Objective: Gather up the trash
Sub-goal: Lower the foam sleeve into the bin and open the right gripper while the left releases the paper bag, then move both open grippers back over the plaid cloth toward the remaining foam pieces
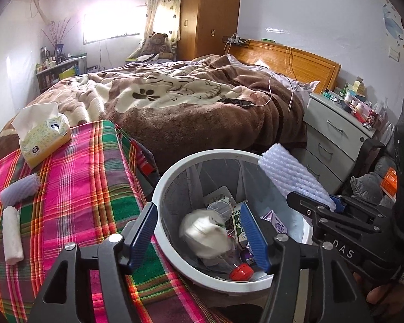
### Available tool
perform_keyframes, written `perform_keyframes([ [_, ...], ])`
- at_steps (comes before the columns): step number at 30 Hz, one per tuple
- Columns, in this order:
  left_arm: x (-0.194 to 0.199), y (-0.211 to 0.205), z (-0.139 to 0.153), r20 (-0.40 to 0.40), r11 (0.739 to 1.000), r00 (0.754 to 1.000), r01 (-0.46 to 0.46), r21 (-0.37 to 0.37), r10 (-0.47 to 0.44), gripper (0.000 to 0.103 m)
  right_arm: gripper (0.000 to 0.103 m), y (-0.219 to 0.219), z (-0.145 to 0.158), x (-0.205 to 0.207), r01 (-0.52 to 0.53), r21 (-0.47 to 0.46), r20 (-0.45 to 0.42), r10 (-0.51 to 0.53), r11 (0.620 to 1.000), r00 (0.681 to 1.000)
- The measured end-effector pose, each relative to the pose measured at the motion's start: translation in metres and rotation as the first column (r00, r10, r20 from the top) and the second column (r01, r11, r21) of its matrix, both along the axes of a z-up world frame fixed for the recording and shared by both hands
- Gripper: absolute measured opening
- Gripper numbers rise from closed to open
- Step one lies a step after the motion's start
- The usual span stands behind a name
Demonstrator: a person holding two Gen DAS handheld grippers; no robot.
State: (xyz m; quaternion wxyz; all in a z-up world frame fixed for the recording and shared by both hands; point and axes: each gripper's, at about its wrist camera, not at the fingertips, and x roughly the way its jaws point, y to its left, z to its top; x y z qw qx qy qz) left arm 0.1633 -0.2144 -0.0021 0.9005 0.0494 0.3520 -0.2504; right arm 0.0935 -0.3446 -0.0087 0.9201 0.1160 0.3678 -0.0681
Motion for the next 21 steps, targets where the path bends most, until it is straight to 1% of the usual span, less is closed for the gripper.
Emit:
perform_keyframes([
  [2, 0.000, 0.002, 0.001, 0.001, 1.000, 1.000, -0.002, -0.003, 0.002, 0.064, 0.051, 0.000, 0.001, -0.001, -0.002, 0.006, 0.006, 0.002, 1.000, 1.000],
  [3, 0.000, 0.004, 0.001, 0.001, 1.000, 1.000, -0.006, -0.003, 0.006, 0.064, 0.053, 0.000, 0.002, -0.002, -0.002, 0.006, 0.009, 0.002, 1.000, 1.000],
  [14, -0.008, 0.033, 0.013, 0.020, 0.998, 0.999, -0.048, -0.028, 0.049, 0.064, 0.054, 0.012, 0.011, -0.003, -0.018, 0.000, 0.047, 0.018, 1.000, 0.999],
  [21, -0.013, 0.063, 0.020, 0.035, 0.993, 0.993, -0.111, -0.040, 0.112, 0.064, 0.054, 0.026, 0.018, -0.001, -0.037, -0.005, 0.081, 0.038, 0.999, 0.996],
])
